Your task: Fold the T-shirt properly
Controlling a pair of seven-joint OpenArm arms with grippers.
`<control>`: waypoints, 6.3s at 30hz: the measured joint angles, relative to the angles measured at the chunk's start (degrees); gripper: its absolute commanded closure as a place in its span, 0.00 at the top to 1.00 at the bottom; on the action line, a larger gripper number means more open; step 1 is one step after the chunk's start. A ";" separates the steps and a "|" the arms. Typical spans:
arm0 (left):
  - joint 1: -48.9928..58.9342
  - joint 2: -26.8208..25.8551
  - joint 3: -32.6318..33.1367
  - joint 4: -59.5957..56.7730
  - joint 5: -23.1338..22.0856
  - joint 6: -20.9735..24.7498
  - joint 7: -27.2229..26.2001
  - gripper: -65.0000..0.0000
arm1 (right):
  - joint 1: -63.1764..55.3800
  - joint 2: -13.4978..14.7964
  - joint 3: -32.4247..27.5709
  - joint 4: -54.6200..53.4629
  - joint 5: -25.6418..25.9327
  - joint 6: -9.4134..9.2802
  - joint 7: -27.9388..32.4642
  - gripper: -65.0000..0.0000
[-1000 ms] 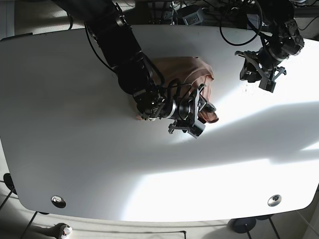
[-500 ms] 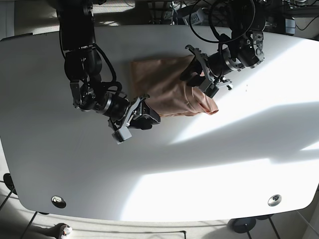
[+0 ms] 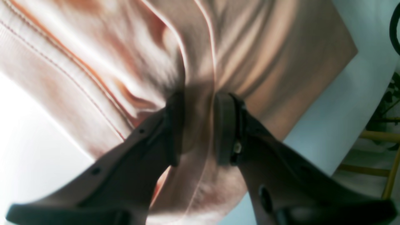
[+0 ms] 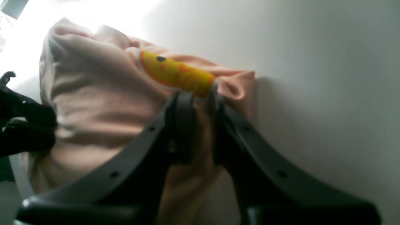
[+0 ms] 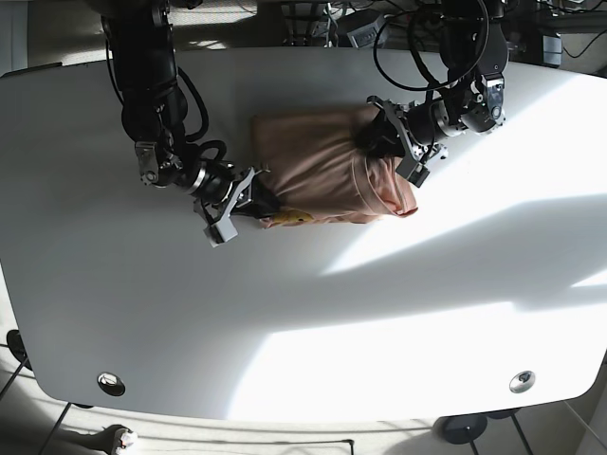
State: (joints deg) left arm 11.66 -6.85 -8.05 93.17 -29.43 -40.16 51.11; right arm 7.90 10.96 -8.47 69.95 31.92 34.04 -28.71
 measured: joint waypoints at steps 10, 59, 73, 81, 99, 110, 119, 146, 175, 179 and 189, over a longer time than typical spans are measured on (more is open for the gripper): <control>6.86 0.09 0.20 15.87 1.86 0.26 1.60 0.22 | 3.61 0.52 0.11 4.39 -0.22 -0.61 -2.99 0.13; -14.03 0.11 22.58 1.33 7.74 40.15 -18.82 0.73 | -21.42 -2.82 17.55 17.64 -16.15 4.55 4.04 0.13; -10.40 -4.50 36.96 -15.34 18.99 52.30 -41.99 0.74 | -20.35 -2.51 19.30 17.73 -16.52 4.50 2.51 0.13; -0.59 -17.49 8.87 -15.69 8.87 30.10 -40.26 0.73 | -18.86 -2.71 19.02 17.70 -16.52 4.50 2.51 0.13; -12.31 -44.35 -3.34 -57.31 8.90 3.06 -41.33 0.72 | -21.00 -2.84 18.97 23.65 -16.52 4.55 2.03 0.13; -6.71 -32.09 -3.06 -28.17 9.05 -0.04 -41.07 0.72 | -23.58 -2.86 19.17 35.15 -16.65 2.14 2.84 0.13; -4.39 -10.45 1.40 -13.62 21.86 15.69 -41.62 0.73 | -27.41 -2.56 25.68 23.87 -20.33 -3.63 19.52 0.13; 54.55 10.49 4.37 2.56 32.85 29.46 -69.61 0.59 | -65.00 -2.58 23.98 17.27 -25.11 -2.99 52.26 0.13; 10.14 4.72 -0.96 -77.50 32.63 32.63 -70.07 0.59 | -32.41 -0.92 15.28 -45.05 -25.49 -5.60 53.05 0.13; 5.35 4.70 -0.96 -84.30 32.63 32.65 -70.07 0.59 | -29.33 -1.25 15.28 -46.93 -30.69 -9.11 53.24 0.13; 1.86 4.63 -0.96 -87.30 32.63 38.95 -63.08 0.60 | -27.39 -1.44 15.28 -47.30 -34.34 -15.74 48.13 0.13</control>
State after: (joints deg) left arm 13.52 -2.22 -9.02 5.87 3.20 -1.21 -11.97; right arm -19.49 9.52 6.81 22.65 -2.42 18.31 19.42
